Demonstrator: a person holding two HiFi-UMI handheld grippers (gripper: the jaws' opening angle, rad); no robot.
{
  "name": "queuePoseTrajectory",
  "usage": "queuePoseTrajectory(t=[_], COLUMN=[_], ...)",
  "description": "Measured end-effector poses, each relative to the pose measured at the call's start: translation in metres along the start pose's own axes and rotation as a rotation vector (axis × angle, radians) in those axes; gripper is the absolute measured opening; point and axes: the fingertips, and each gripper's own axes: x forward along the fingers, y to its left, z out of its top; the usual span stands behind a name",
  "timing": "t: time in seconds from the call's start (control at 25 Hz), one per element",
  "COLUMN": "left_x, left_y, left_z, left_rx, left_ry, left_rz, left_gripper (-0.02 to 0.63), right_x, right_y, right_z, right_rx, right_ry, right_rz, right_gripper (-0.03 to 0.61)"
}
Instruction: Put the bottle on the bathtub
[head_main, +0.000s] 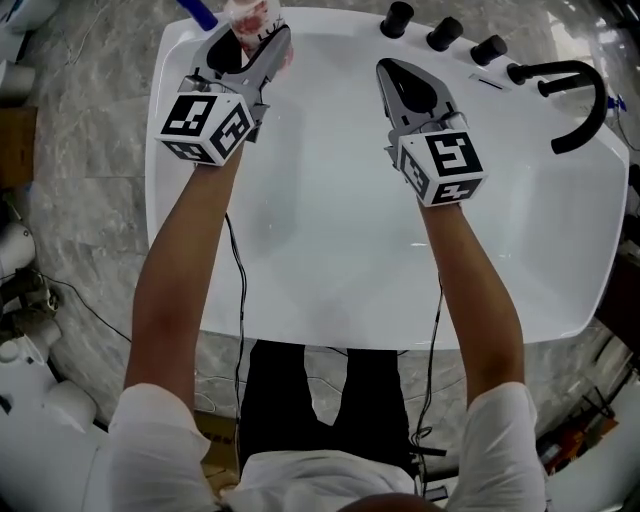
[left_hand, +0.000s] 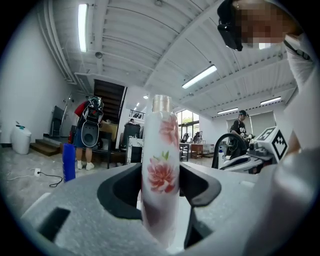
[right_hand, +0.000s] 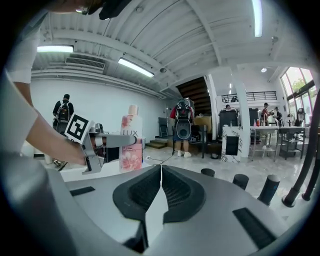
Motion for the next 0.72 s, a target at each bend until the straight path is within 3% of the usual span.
queuePoseTrajectory(t=[0.28, 0.56, 0.72], left_x=[0.028, 0.065, 0.081], left_y=[0.023, 0.035, 0.048], left_z=[-0.030, -0.040, -0.039], left_rx=[-0.049, 0.026, 0.022], left_ry=[-0.024, -0.033, -0.070], left_rz=[0.030, 0.022, 0.034], left_gripper=[0.229, 0.229, 0.229], right_x=[0.013, 0.028, 0.029], right_y=[0.000, 0.000, 0.003], right_z=[-0.027, -0.041, -0.047], right_rx=[0.000, -0.005, -0.041], right_ry=[0.011, -0.004, -0.001], right_rz=[0.005, 0.003, 0.019], right_gripper=[0.017, 0.017, 0.017])
